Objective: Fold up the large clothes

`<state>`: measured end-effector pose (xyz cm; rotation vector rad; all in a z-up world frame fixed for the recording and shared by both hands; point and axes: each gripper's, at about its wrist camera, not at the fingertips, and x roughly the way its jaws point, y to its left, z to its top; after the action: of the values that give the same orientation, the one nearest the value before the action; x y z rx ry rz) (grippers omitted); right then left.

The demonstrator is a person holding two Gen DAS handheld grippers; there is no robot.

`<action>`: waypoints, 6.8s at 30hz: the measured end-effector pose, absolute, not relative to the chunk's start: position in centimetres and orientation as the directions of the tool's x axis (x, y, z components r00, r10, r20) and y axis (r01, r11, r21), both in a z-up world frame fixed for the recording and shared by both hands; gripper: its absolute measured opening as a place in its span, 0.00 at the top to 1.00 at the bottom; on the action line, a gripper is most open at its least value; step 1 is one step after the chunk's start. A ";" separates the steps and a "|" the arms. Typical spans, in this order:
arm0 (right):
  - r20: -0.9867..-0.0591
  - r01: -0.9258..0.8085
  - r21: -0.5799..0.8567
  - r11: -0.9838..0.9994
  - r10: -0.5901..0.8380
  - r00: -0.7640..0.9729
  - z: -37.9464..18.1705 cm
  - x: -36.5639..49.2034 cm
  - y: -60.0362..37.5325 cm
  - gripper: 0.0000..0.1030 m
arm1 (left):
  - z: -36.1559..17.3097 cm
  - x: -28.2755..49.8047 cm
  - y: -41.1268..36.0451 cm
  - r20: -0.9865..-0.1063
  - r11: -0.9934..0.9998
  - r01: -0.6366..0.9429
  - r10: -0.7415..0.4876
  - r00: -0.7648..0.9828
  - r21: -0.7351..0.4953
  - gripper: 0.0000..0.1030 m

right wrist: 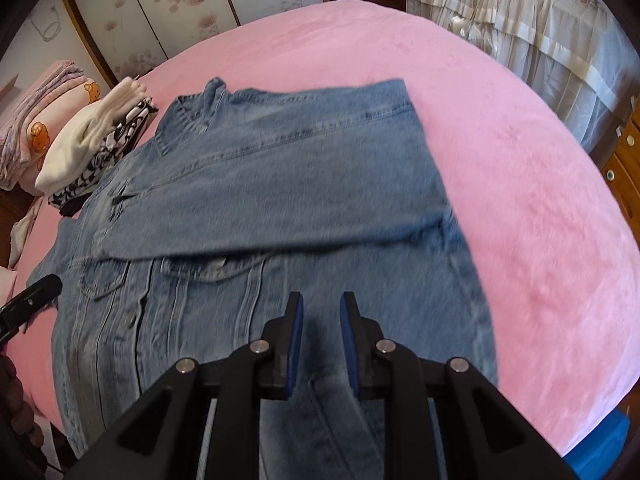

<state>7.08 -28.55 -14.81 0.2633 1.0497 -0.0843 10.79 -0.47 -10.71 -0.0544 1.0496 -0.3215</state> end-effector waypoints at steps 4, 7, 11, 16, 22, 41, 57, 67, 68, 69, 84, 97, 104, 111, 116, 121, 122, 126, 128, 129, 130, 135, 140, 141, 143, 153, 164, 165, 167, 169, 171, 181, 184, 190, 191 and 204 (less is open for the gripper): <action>-0.875 0.189 0.193 0.963 0.082 0.477 -15.6 5.0 -27.4 0.82 | -11.1 8.9 -0.1 -0.851 0.951 0.224 -0.292 0.438 -0.211 0.43; -0.881 0.177 0.190 0.966 0.088 0.466 -15.8 3.8 -26.4 0.82 | -10.6 7.3 0.7 -0.843 0.956 0.216 -0.281 0.460 -0.201 0.30; -0.884 0.153 0.194 0.969 0.105 0.455 -15.6 2.5 -24.9 0.82 | -9.7 6.0 2.1 -0.840 0.961 0.209 -0.260 0.476 -0.179 0.29; -0.881 0.108 0.202 0.973 0.133 0.454 -14.5 1.8 -22.2 0.82 | -7.9 4.7 5.3 -0.830 0.971 0.185 -0.227 0.510 -0.152 0.29; -0.866 0.012 0.190 0.982 0.162 0.472 -12.3 2.2 -17.3 0.82 | -5.6 3.8 10.4 -0.815 0.981 0.119 -0.193 0.547 -0.153 0.29; -0.816 -0.302 0.122 0.946 0.269 0.512 -8.0 6.6 1.7 0.68 | -7.3 4.6 26.0 -0.800 0.973 -0.131 -0.077 0.595 -0.190 0.28; -0.840 -0.403 0.110 0.909 0.301 0.451 -13.3 13.0 13.0 0.68 | -19.0 9.6 45.6 -0.805 0.702 -0.545 -0.069 0.589 -0.459 0.28; -0.853 -0.367 0.148 0.919 0.306 0.423 -15.6 15.2 13.5 0.68 | -21.4 12.7 51.0 -0.772 0.539 -0.653 0.008 0.636 -0.532 0.34; -0.854 -0.362 0.151 0.920 0.306 0.420 -15.8 15.3 13.4 0.68 | -21.5 13.1 51.2 -0.779 0.533 -0.669 0.029 0.626 -0.518 0.56; -0.856 -0.353 0.156 0.923 0.305 0.418 -15.9 15.4 13.0 0.68 | -21.4 13.6 51.3 -0.795 0.541 -0.685 0.048 0.604 -0.488 0.82; -0.823 -0.133 0.245 0.960 0.278 0.496 -13.7 14.9 1.4 0.68 | -5.8 16.9 26.8 -0.599 0.922 -0.157 -0.095 0.795 -0.355 0.96; -0.816 0.123 0.260 0.958 0.150 0.558 -13.1 12.1 -13.6 0.68 | -15.5 18.0 3.1 -0.800 0.936 0.197 -0.352 0.486 -0.292 0.59; -0.834 0.158 0.269 0.950 0.147 0.532 -14.5 10.9 -16.0 0.68 | -15.2 15.1 3.1 -0.796 0.910 0.247 -0.412 0.443 -0.334 0.27; -0.799 0.068 0.290 0.955 0.202 0.567 -12.9 11.1 -13.9 0.68 | -12.7 12.6 6.5 -0.779 0.858 0.216 -0.514 0.359 -0.467 0.20; -0.774 -0.074 0.264 0.962 0.257 0.578 -11.4 10.9 -10.2 0.68 | -11.0 9.5 9.9 -0.777 0.879 0.180 -0.476 0.413 -0.442 0.20; -0.769 -0.225 0.197 0.954 0.293 0.568 -10.8 10.1 -5.6 0.68 | -10.0 6.8 14.6 -0.793 0.923 0.080 -0.367 0.486 -0.378 0.20; -0.770 -0.252 0.179 0.951 0.295 0.566 -10.8 9.9 -4.8 0.68 | -10.0 6.3 15.6 -0.796 0.926 0.058 -0.351 0.493 -0.373 0.20; -0.772 -0.375 0.071 0.924 0.289 0.566 -11.2 8.8 -1.1 0.63 | -10.5 4.8 18.9 -0.805 0.927 -0.030 -0.309 0.507 -0.374 0.20; -0.769 -0.434 -0.009 0.901 0.271 0.579 -11.6 7.9 0.8 0.52 | -11.1 4.3 20.4 -0.814 0.924 -0.070 -0.293 0.501 -0.375 0.20; -0.764 -0.454 -0.040 0.890 0.265 0.588 -11.7 7.5 1.3 0.51 | -11.4 4.1 20.9 -0.818 0.923 -0.084 -0.288 0.498 -0.376 0.20; -0.758 -0.480 -0.090 0.873 0.252 0.601 -11.9 6.9 2.1 0.49 | -11.8 3.8 21.6 -0.823 0.920 -0.104 -0.281 0.493 -0.377 0.20; -0.722 -0.543 -0.318 0.778 0.172 0.670 -13.6 5.1 5.6 0.49 | -13.2 3.4 24.3 -0.833 0.900 -0.184 -0.267 0.484 -0.396 0.20; -0.666 -0.539 -0.530 0.655 0.071 0.742 -16.2 4.6 8.8 0.49 | -13.7 3.3 25.4 -0.827 0.884 -0.208 -0.276 0.490 -0.418 0.20; -0.655 -0.533 -0.561 0.634 0.054 0.754 -16.7 4.5 9.2 0.49 | -13.7 3.2 25.4 -0.827 0.884 -0.208 -0.276 0.491 -0.419 0.20; -0.620 -0.517 -0.636 0.573 0.018 0.784 -17.7 4.5 10.1 0.49 | -13.9 3.2 25.5 -0.827 0.883 -0.208 -0.279 0.489 -0.421 0.20; -0.595 -0.514 -0.684 0.518 0.012 0.804 -16.8 7.4 11.3 0.85 | -13.1 3.3 25.1 -0.813 0.877 -0.204 -0.286 0.508 -0.436 0.20; -0.565 -0.086 -0.135 0.987 -0.006 0.825 -3.3 15.8 -9.1 0.90 | -9.8 4.7 20.7 -0.760 0.901 -0.067 -0.319 0.567 -0.428 0.19; -0.574 -0.039 -0.109 0.993 -0.031 0.819 -3.7 16.0 -11.0 0.90 | -9.8 5.0 19.8 -0.760 0.906 -0.045 -0.324 0.563 -0.420 0.20; -0.630 0.034 -0.038 0.999 -0.050 0.775 -5.7 16.5 -14.9 0.87 | -10.0 5.4 18.7 -0.767 0.912 -0.021 -0.333 0.548 -0.410 0.20; -0.737 0.061 0.058 0.996 0.002 0.676 -9.4 16.8 -18.5 0.78 | -10.6 6.1 17.3 -0.781 0.915 -0.002 -0.342 0.523 -0.403 0.20; -0.851 0.097 0.121 0.988 0.053 0.522 -13.7 16.9 -21.2 0.74 | -11.2 6.8 16.4 -0.790 0.918 0.011 -0.347 0.505 -0.397 0.20; -0.827 0.061 0.323 0.944 0.250 0.503 -14.6 18.1 -26.7 0.57 | -13.2 14.2 15.4 -0.848 0.969 0.052 -0.235 0.476 -0.240 0.19; -0.848 0.050 0.357 0.933 0.302 0.437 -16.3 21.7 -27.0 0.57 | -14.2 17.4 16.7 -0.856 0.968 0.020 -0.229 0.463 -0.249 0.20; -0.819 0.034 0.480 0.877 0.434 0.376 -19.2 25.4 -27.8 0.55 | -16.9 21.3 18.3 -0.869 0.953 -0.045 -0.253 0.425 -0.300 0.20; -0.797 0.004 0.512 0.859 0.473 0.375 -19.3 25.6 -27.7 0.55 | -17.5 21.6 18.4 -0.875 0.951 -0.058 -0.255 0.412 -0.304 0.20; -0.689 -0.033 0.690 0.723 0.669 0.279 -20.1 24.2 -30.1 0.55 | -19.9 21.6 17.6 -0.894 0.955 -0.058 -0.251 0.372 -0.292 0.20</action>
<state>24.25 -30.06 -20.15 0.6300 1.2091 0.5152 21.58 17.58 -19.87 -0.2958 1.1878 -0.1255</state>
